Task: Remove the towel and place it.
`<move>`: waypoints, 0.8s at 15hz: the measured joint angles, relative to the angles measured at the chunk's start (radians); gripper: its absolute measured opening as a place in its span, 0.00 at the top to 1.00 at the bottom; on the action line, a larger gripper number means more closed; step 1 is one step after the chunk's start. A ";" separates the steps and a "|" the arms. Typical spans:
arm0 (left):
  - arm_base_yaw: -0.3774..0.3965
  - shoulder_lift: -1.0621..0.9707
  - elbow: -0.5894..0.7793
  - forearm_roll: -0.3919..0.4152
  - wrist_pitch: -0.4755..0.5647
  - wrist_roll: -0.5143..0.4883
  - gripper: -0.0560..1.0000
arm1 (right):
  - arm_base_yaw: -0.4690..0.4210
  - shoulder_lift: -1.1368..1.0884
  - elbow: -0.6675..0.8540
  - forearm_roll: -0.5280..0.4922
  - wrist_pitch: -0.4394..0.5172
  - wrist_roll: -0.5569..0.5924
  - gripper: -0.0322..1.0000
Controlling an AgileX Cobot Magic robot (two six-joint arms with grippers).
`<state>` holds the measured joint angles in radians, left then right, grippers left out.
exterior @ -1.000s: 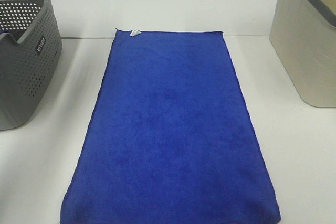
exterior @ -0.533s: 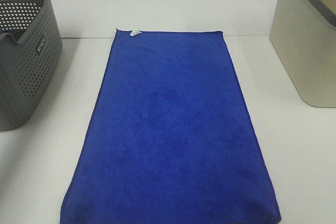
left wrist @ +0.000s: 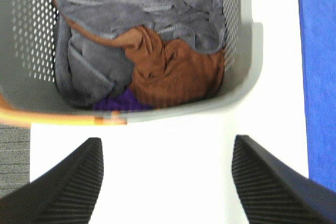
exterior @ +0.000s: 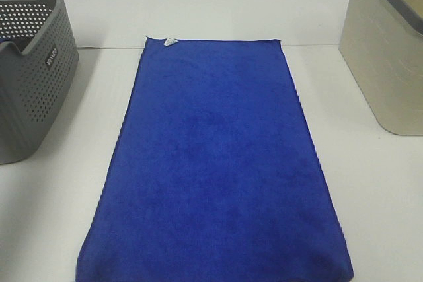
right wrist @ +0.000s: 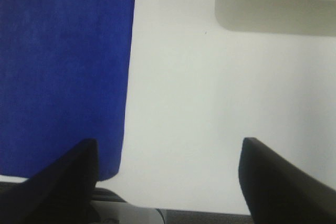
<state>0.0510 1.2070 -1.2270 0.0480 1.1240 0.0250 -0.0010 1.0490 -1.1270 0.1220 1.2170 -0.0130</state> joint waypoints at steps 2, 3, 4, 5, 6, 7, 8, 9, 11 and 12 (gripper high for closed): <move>0.000 -0.223 0.173 0.001 -0.040 -0.003 0.33 | 0.000 -0.206 0.145 0.002 0.002 0.013 0.26; 0.000 -0.321 0.242 0.000 -0.051 -0.003 0.33 | 0.000 -0.302 0.202 0.003 0.002 0.013 0.26; 0.000 -0.419 0.309 0.003 -0.052 -0.003 0.33 | 0.000 -0.398 0.253 0.006 0.003 0.026 0.26; 0.000 -0.502 0.368 0.015 -0.052 -0.003 0.33 | 0.000 -0.501 0.302 0.006 0.003 0.046 0.26; 0.000 -0.587 0.416 0.028 -0.051 0.001 0.33 | 0.000 -0.594 0.346 0.006 0.003 0.060 0.26; 0.000 -0.658 0.460 0.035 -0.051 0.001 0.33 | 0.000 -0.669 0.381 0.006 0.003 0.066 0.26; 0.000 -0.696 0.481 0.038 -0.051 0.001 0.33 | 0.000 -0.706 0.400 0.006 0.003 0.066 0.26; 0.000 -0.760 0.522 0.040 -0.050 0.001 0.33 | 0.000 -0.769 0.432 0.006 0.003 0.062 0.26; 0.000 -0.877 0.592 0.046 -0.050 0.001 0.33 | 0.000 -0.885 0.489 0.006 0.003 0.013 0.26; 0.000 -0.934 0.625 0.046 -0.045 0.001 0.33 | 0.000 -0.942 0.506 0.006 0.004 -0.013 0.26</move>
<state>0.0510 0.2730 -0.6020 0.0940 1.0790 0.0260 -0.0010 0.1070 -0.6210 0.1280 1.2210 -0.0260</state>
